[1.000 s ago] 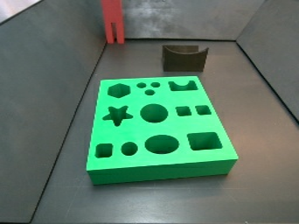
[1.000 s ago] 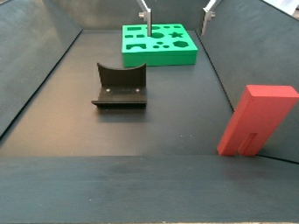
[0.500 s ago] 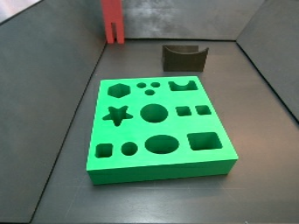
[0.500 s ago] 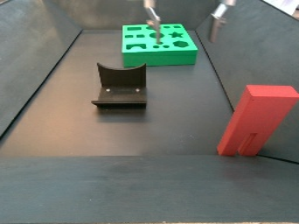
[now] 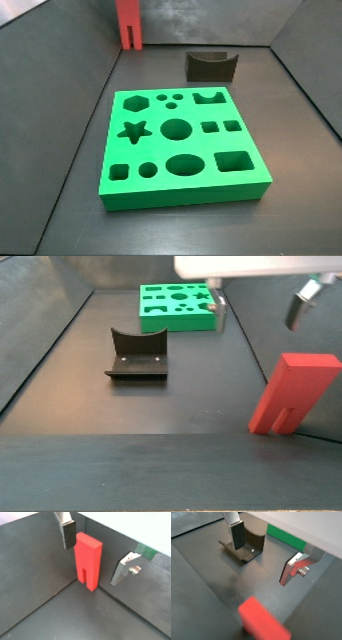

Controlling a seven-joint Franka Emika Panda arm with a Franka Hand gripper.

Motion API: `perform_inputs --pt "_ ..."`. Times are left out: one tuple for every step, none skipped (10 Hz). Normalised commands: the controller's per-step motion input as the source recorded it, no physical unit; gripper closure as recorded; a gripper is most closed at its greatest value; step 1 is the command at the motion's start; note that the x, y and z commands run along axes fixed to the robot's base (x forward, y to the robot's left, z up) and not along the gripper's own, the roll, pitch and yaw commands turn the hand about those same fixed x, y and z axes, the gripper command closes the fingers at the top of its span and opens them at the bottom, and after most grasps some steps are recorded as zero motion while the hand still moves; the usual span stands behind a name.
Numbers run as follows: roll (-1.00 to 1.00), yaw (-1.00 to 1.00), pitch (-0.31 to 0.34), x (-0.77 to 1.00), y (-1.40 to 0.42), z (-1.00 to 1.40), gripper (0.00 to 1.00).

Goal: Pick up the double-square object. Move up. Move to above the board. Insert the double-square object.
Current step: Pick up the double-square object.

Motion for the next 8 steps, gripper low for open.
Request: perform_inputs --pt "0.00 -0.29 -0.004 -0.40 0.60 -0.06 0.00" --pt "0.00 -0.33 0.000 -0.44 0.59 -0.09 0.00" --pt "0.00 -0.29 0.000 -0.55 0.58 -0.04 0.00" --pt "-0.02 -0.12 0.000 -0.34 0.27 0.00 0.00" --pt "-0.01 0.00 0.000 0.00 0.02 0.00 0.00" --pt "0.03 0.00 0.000 -0.05 0.00 -0.04 0.00" --pt "0.11 0.00 -0.023 -0.53 0.05 -0.23 0.00" --pt "0.05 0.00 0.000 -0.55 0.19 -0.18 0.00"
